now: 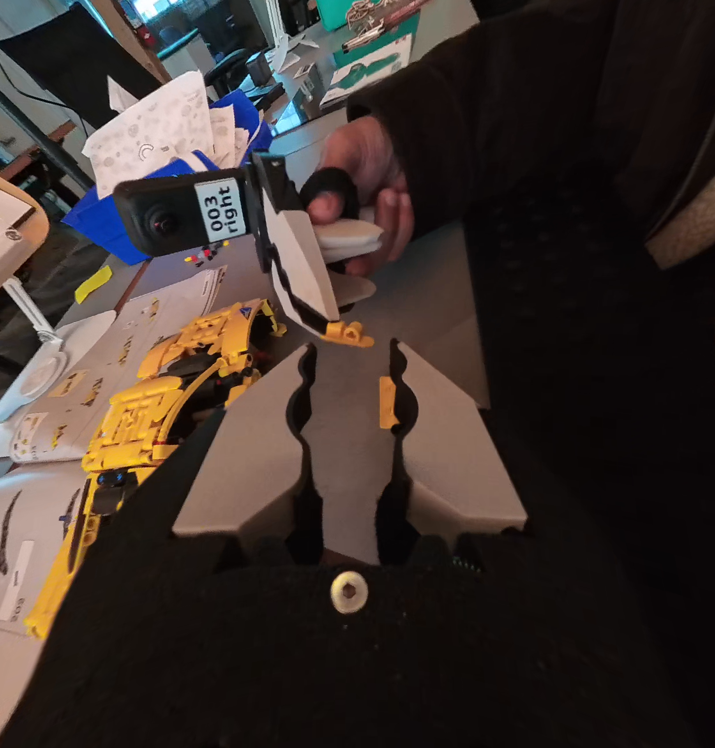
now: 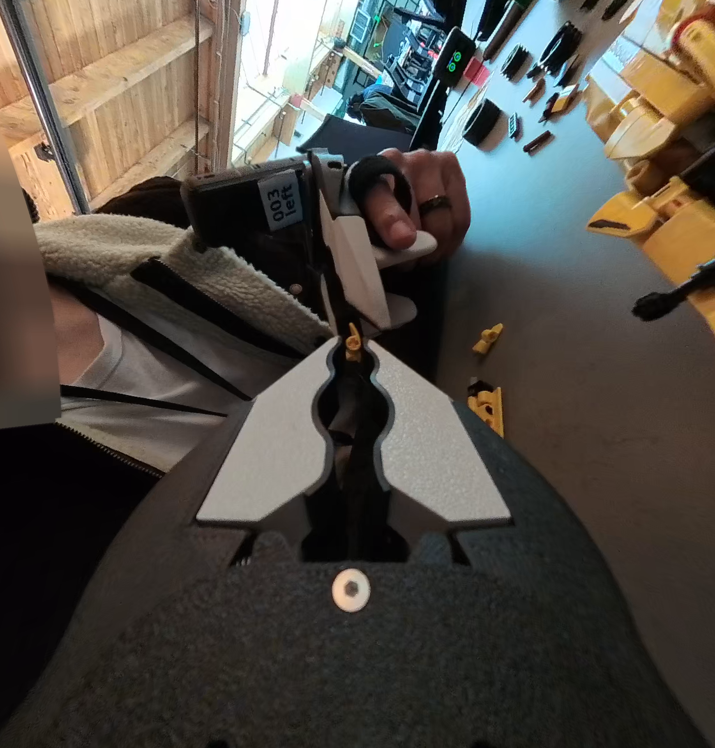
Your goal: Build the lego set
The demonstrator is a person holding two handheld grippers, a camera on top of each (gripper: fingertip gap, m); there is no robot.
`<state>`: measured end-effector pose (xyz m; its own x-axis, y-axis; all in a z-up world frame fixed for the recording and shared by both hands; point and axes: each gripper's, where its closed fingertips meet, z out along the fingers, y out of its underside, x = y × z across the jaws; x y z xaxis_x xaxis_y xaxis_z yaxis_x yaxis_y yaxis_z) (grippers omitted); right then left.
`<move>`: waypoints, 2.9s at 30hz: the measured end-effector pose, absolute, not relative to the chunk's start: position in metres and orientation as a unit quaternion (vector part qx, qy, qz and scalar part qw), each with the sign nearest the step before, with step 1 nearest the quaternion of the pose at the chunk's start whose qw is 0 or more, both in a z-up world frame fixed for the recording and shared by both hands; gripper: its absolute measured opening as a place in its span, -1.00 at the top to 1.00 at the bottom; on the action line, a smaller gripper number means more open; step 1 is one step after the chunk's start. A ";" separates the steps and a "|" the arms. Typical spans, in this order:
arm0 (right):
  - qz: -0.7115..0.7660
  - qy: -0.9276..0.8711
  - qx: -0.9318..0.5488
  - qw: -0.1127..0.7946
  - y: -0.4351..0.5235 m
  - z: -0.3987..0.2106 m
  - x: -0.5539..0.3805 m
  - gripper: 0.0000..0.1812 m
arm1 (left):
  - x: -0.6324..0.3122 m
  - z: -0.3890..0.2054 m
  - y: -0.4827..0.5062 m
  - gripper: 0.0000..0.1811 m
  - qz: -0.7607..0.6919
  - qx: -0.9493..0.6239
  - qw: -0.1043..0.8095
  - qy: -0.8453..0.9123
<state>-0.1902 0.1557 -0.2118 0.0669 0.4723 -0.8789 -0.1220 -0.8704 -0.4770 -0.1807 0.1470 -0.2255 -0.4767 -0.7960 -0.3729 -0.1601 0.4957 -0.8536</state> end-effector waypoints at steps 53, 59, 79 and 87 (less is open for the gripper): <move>0.490 -0.201 -0.777 0.339 0.172 -0.240 -0.185 0.72 | -0.195 -0.247 0.189 0.74 -0.387 -0.389 0.379 0.745; 0.276 -0.357 -0.822 0.346 0.157 -0.281 -0.197 0.71 | -0.205 -0.251 0.184 0.74 -0.396 -0.380 0.367 0.751; 0.199 -0.374 -0.809 0.407 0.178 -0.277 -0.184 0.82 | -0.197 -0.233 0.212 0.74 -0.373 -0.409 0.438 0.708; 0.200 -0.373 -0.814 0.398 0.178 -0.281 -0.182 0.81 | -0.197 -0.238 0.212 0.74 -0.375 -0.414 0.428 0.710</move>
<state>-0.1820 0.1778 -0.2814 0.6412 0.7668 -0.0279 0.4483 -0.4039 -0.7975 -0.1968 0.2118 -0.2382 -0.2895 -0.9096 -0.2980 -0.2672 0.3757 -0.8874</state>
